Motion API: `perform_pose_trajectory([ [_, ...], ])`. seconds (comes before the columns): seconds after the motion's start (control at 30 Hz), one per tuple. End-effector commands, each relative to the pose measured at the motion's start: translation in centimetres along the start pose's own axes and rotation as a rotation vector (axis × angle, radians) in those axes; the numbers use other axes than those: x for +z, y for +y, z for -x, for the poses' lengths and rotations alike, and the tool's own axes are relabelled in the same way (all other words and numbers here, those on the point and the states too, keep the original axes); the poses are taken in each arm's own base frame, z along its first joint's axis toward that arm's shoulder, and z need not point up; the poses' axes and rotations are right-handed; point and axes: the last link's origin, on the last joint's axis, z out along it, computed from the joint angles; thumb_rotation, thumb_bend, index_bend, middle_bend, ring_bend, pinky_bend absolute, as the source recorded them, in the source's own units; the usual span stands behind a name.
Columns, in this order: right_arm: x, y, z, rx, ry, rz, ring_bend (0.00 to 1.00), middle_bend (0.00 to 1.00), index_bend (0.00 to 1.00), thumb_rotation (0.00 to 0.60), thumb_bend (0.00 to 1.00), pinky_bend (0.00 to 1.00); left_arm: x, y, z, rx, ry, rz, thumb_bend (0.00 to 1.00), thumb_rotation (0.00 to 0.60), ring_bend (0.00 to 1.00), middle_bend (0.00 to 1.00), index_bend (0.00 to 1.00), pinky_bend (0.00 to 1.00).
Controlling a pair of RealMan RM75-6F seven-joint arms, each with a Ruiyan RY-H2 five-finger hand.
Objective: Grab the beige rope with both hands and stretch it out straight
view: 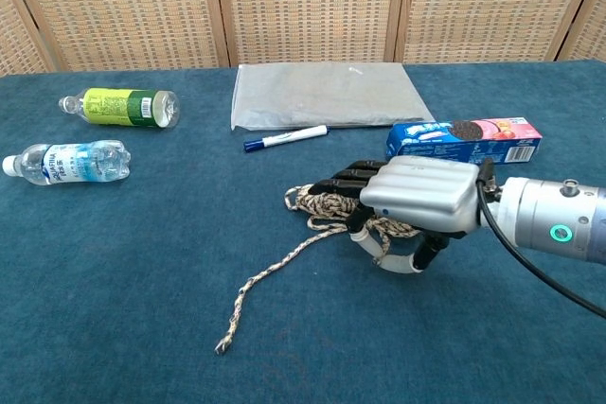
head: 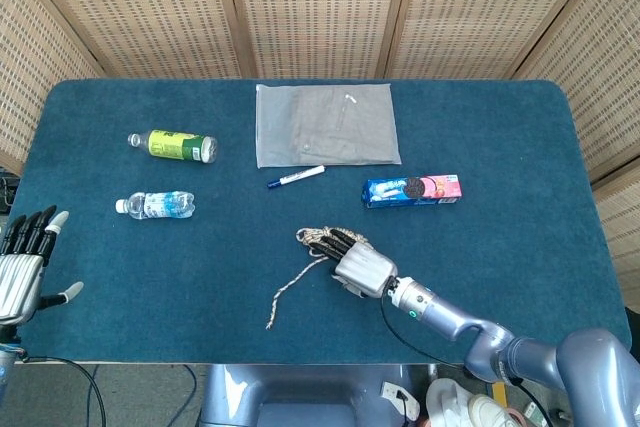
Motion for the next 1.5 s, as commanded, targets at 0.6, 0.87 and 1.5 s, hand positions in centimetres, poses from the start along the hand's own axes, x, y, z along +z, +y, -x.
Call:
perform_pose_trajectory([
  [0.6,-2.3,2.9,-1.2,-0.153,-0.002,-0.033,0.00,0.00,0.66,0.600,0.43,0.00,7.6,7.8,2.4,0.207,-0.007,0.662,0.19,0.600,0.00,0.00,0.28,0.00],
  [0.87,-2.5,3.8,-1.3,-0.145,-0.015,-0.001,0.00,0.00,0.66,0.600,0.43,0.00,8.5,10.0,4.4,0.235,-0.025,0.809,0.23,0.600,0.00,0.00,0.34,0.00],
  [1.5,-1.9,4.8,-0.2,0.022,-0.040,0.083,0.00,0.00,0.66,0.600,0.43,0.00,11.7,18.2,7.9,0.186,-0.141,1.091,0.30,0.600,0.00,0.00,0.48,0.00],
])
